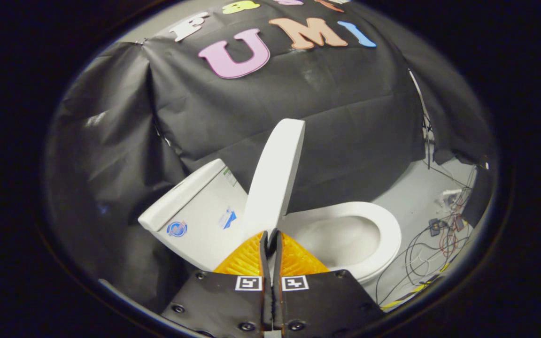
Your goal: Open the toilet lid.
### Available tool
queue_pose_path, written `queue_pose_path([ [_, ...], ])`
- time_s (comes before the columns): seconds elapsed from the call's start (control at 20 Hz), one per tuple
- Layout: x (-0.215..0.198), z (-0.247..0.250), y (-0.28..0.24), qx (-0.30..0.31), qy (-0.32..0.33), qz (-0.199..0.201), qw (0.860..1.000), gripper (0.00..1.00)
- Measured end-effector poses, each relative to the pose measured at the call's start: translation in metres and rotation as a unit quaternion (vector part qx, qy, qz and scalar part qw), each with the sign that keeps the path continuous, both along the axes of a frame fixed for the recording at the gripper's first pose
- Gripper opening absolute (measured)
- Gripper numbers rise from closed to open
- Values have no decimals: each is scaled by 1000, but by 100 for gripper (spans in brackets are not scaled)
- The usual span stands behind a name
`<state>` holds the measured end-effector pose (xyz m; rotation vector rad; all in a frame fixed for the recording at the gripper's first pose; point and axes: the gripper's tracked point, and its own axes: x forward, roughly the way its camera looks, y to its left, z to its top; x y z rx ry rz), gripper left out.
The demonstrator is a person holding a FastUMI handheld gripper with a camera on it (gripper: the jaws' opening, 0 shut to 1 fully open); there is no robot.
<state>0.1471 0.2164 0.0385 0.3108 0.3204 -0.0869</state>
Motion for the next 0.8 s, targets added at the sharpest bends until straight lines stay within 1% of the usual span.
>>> queue_pose_path([
  [0.25,4,9,16,-51,-18,2,999,1],
  [0.45,8,14,23,-41,-25,15,999,1],
  [0.55,11,17,31,-41,-31,27,998,1],
  [0.8,13,23,39,-73,-43,30,996,1],
])
